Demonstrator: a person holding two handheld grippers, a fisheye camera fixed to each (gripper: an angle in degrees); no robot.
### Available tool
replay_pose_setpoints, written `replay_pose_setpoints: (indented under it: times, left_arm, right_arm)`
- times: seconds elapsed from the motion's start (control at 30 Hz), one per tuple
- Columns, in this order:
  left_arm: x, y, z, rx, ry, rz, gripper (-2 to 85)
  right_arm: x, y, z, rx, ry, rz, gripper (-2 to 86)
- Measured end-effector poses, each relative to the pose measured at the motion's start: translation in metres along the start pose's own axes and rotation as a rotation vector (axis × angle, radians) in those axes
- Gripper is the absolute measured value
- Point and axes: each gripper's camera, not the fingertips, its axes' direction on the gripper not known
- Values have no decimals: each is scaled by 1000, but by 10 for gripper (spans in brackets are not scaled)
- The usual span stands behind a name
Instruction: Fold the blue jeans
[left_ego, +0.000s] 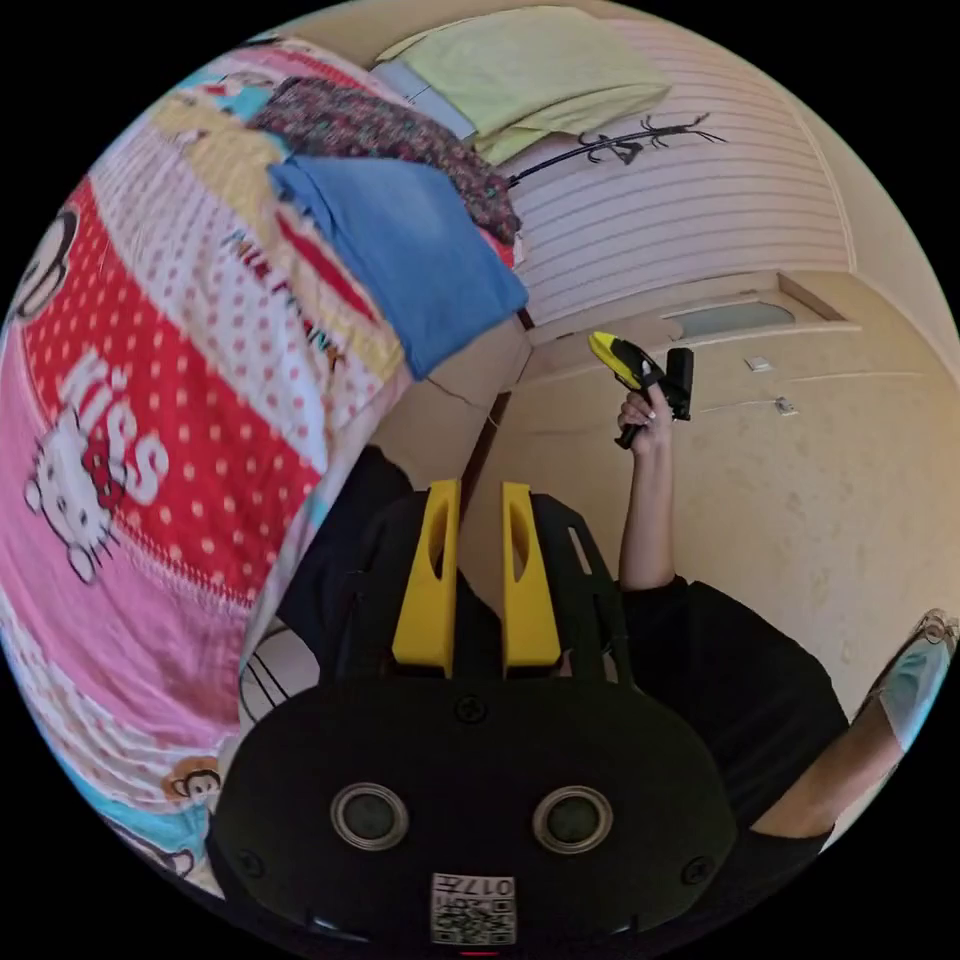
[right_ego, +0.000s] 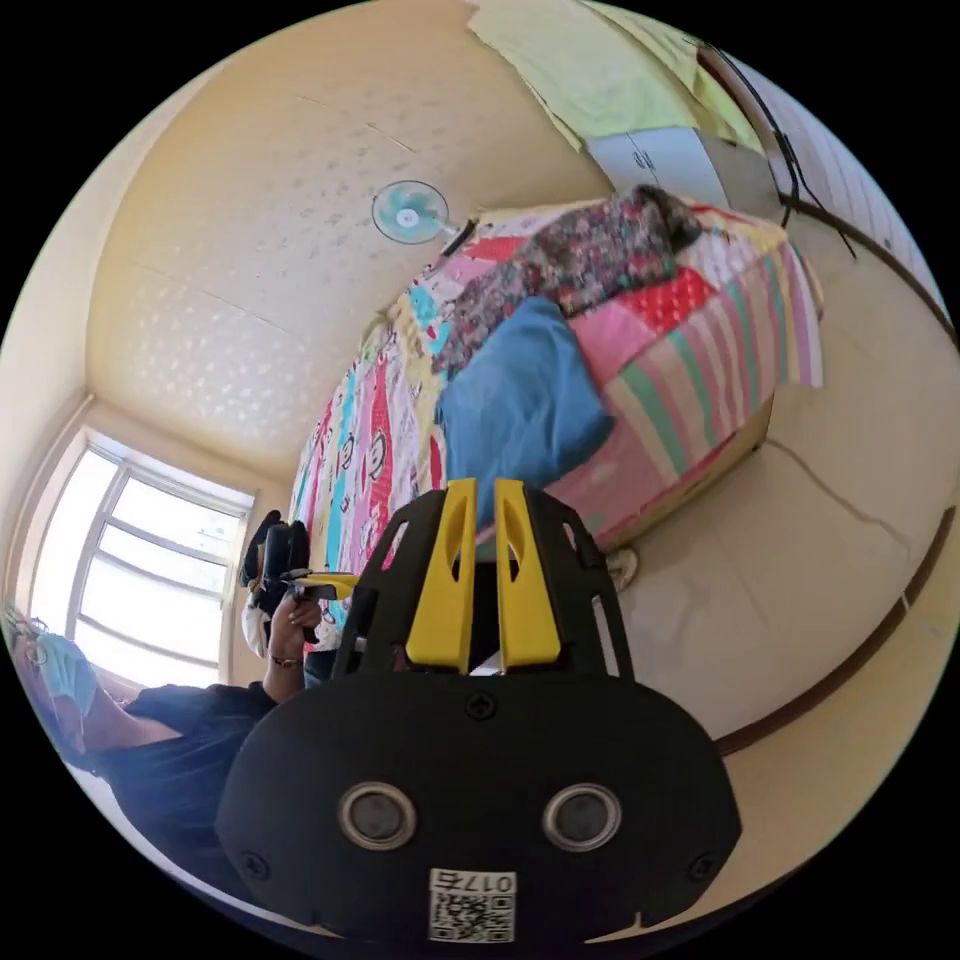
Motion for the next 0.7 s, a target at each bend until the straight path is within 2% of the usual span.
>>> replay_pose_setpoints:
  times: [0.07,0.13,0.23,0.3,0.43,0.5,0.57,0.6,0.67,0.7]
  left_arm:
    - [-51,54,7,2,61,-117,6]
    - [-77,97,-16,43,49,-202,-4]
    - [-95,161,-93,161,-78,-319,-8]
    - [-93,194,-148,239,-214,-389,-9]
    - [-99,239,-250,208,-566,-629,-9]
    - [-109,247,-271,153,-661,-735,-8]
    - [-140,246,-262,-39,-635,-843,-8]
    - [-153,246,-252,-121,-596,-877,-8]
    - [-202,246,-186,-478,-419,-944,-6]
    - [-212,245,-167,-558,-392,-930,-5]
  right_arm:
    - [48,72,52,-90,-51,130,15]
    - [75,129,93,-157,-83,267,10]
    - [89,200,147,-207,-130,420,5]
    - [77,206,171,-231,-147,423,4]
    - [-29,133,215,-337,-111,91,4]
    - [-100,103,237,-391,-80,-107,4]
    - [-202,87,280,-474,-43,-373,5]
    - [-226,88,294,-501,-41,-437,5]
    - [-316,110,358,-704,-63,-685,5]
    - [-335,118,374,-768,-57,-734,5]
